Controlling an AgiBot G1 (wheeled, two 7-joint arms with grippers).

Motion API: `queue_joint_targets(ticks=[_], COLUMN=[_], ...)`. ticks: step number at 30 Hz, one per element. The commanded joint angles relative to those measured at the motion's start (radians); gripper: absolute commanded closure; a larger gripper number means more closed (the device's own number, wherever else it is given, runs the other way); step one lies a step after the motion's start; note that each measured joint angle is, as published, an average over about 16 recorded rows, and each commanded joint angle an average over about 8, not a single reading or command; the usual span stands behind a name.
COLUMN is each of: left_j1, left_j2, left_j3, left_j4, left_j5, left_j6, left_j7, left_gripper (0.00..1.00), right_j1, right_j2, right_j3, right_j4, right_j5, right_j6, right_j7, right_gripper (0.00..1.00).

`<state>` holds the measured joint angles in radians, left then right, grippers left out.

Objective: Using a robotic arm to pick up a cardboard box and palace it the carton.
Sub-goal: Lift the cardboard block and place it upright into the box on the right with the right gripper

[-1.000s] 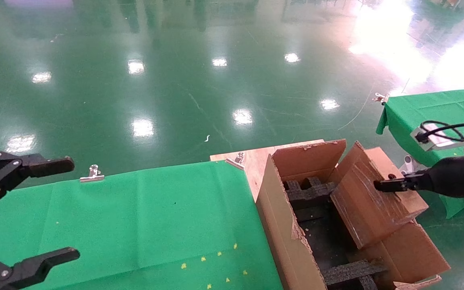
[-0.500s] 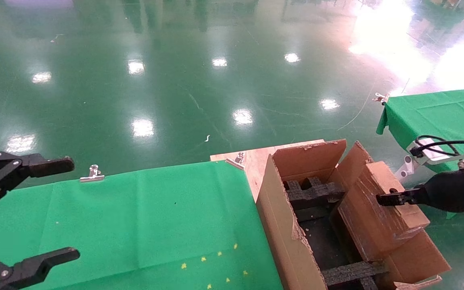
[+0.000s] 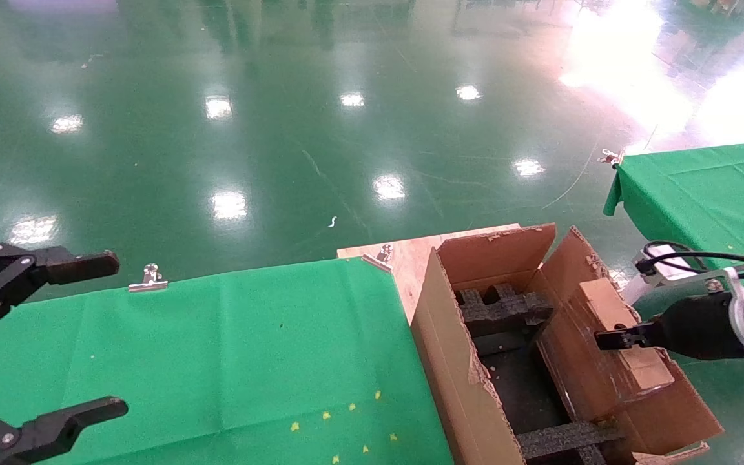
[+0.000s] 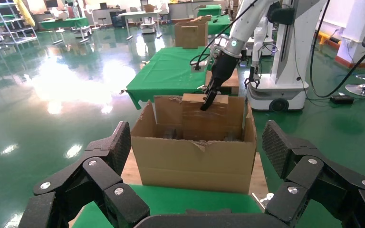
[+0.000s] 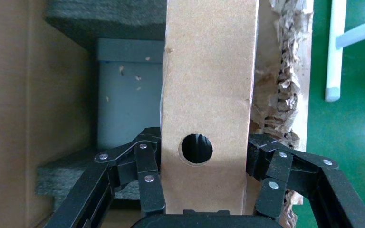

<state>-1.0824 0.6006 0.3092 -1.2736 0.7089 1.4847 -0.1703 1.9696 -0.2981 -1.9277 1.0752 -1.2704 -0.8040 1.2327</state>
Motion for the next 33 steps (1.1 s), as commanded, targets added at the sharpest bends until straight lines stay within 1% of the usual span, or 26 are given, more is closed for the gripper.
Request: queue_joint_targets(ticks=[1,8,17,33], left_j1=[0.0,0.0,0.0,0.0], left_j2=[0.0,0.0,0.0,0.0], left_j3=[0.0,0.0,0.001,0.001], left_j4=[0.0,0.0,0.0,0.0], left_j5=[0.0,0.0,0.0,-0.001], left_j6=[0.0,0.0,0.0,-0.001], left_j7=[0.0,0.0,0.0,0.001], left_gripper=[0.0,0.0,0.0,0.0], right_j1=[-0.016,-0.076,-0.159,-0.309], right_j2=[-0.011,-0.064,-0.146,-0.271], right_j3=[-0.007,-0.012,-0.001,0.031], right_j4=[-0.006,-0.078,-0.191,-0.384], right_j5=[0.001,0.039,0.108,0.217], right_j6=[0.017,0.063,0.1,0.117], right_j7=[0.008,-0.01,-0.073,-0.216], right_gripper=[1.0,1.0,1.0,1.0])
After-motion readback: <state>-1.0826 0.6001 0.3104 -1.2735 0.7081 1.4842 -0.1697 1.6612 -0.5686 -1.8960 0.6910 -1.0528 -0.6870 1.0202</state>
